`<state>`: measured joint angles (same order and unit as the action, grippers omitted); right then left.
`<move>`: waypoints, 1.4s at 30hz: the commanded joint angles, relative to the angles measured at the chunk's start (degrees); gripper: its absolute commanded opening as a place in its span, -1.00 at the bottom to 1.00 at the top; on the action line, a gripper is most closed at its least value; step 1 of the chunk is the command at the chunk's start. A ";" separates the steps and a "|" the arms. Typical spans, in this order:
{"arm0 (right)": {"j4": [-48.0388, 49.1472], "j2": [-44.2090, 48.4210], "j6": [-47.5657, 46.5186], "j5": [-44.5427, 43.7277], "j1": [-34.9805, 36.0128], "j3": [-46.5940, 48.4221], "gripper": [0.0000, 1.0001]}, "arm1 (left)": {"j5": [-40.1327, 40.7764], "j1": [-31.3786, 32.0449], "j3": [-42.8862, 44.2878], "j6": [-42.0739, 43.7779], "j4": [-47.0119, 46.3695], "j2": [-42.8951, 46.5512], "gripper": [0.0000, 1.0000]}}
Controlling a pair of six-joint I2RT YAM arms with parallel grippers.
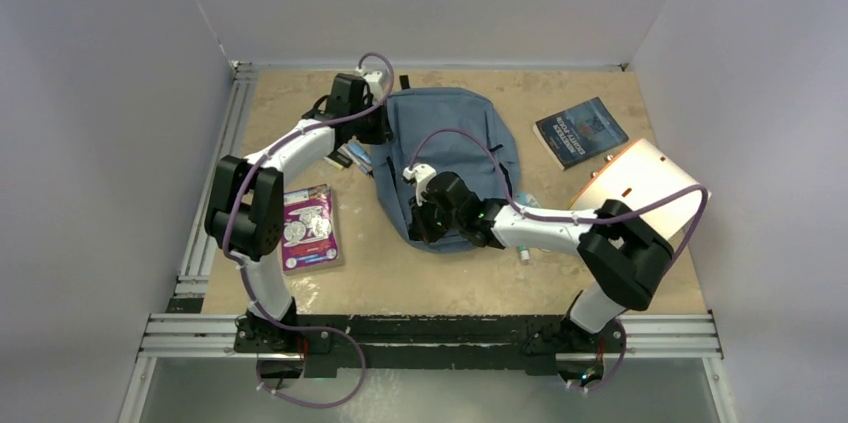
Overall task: Pack the student bag
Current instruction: Unzip the student bag at the center of the board.
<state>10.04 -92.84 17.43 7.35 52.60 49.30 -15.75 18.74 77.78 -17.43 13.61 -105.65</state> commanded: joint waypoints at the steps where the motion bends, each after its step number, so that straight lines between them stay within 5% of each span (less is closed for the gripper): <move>1: -8.43 3.63 5.31 -4.35 1.71 -1.75 -1.00 | 1.11 -1.16 3.44 -0.24 -4.73 0.17 -1.00; 5: -4.25 6.91 7.74 -8.55 1.70 -3.10 -1.00 | -0.09 -1.16 3.77 -1.34 -3.78 1.28 -0.97; 9: 5.20 8.98 11.68 -6.31 1.61 -4.19 -1.00 | -1.37 -1.16 1.69 -5.50 -4.09 6.83 -0.30; 13: 11.30 8.59 12.64 -5.70 1.62 -1.97 -1.00 | 2.47 -1.16 -1.07 -10.91 0.24 14.16 0.00; 24: 20.03 3.42 12.60 1.15 1.63 -1.30 -1.00 | 4.58 0.66 -26.07 -27.36 5.09 38.94 0.08; 33: 23.84 0.74 12.98 3.63 1.63 -1.64 -1.00 | 13.11 9.86 -24.72 -26.79 8.41 32.91 0.11; 42: 24.25 0.17 12.59 3.80 1.62 -1.92 -1.00 | 21.94 10.88 -25.52 -26.34 12.29 32.72 0.01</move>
<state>29.85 -93.30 29.63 9.21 53.89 46.74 0.99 29.45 50.78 -43.94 25.10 -74.22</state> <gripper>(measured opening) 0.015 0.519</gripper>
